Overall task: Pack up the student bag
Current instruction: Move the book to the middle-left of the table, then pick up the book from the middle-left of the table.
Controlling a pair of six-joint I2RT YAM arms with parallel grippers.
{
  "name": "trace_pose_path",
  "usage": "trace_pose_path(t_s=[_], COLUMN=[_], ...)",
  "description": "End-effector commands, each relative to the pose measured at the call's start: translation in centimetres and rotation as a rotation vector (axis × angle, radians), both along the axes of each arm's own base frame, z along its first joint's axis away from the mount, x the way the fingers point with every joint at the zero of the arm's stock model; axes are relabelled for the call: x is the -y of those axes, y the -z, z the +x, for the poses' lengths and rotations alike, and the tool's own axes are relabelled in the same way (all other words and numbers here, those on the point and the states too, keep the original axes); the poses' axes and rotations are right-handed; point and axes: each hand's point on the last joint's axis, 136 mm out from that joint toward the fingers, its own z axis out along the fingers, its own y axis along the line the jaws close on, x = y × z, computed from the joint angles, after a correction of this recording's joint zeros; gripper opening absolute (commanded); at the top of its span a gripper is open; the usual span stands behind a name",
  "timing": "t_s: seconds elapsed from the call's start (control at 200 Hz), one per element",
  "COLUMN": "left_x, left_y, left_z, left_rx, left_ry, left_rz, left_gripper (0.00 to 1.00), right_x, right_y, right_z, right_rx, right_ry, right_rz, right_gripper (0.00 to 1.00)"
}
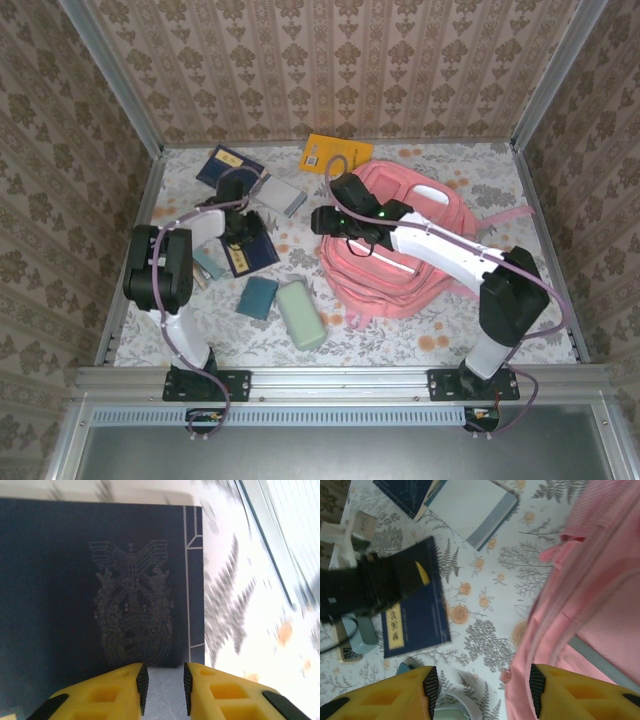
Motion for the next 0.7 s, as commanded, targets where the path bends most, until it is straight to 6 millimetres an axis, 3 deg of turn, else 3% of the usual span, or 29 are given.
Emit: trace_pose_path(t_s=[0.0, 0.12, 0.25, 0.335, 0.485, 0.695], left_x=[2.1, 1.8, -0.2, -1.8, -4.7, -6.1], left_y=[2.2, -0.3, -3.8, -4.8, -2.6, 0.7], left_z=[-4.7, -5.3, -5.0, -5.3, -7.6, -9.6], left_rx=[-0.131, -0.087, -0.024, -0.007, -0.072, -0.141], left_ry=[0.001, -0.007, -0.036, -0.049, -0.075, -0.081], left_rz=[-0.018, 0.005, 0.022, 0.032, 0.074, 0.102], left_gripper=[0.32, 0.35, 0.42, 0.42, 0.42, 0.4], right_x=[-2.5, -4.4, -6.0, -7.0, -8.7, -10.6], right_y=[-0.6, 1.1, 3.4, 4.9, 7.7, 10.8], right_z=[0.5, 0.7, 1.3, 1.5, 1.6, 1.1], right_rx=[0.013, -0.028, -0.061, -0.086, -0.138, -0.186], right_ry=[-0.08, -0.127, -0.138, -0.135, -0.132, -0.14], right_rz=[0.044, 0.076, 0.057, 0.06, 0.059, 0.044], right_gripper=[0.53, 0.53, 0.54, 0.54, 0.54, 0.54])
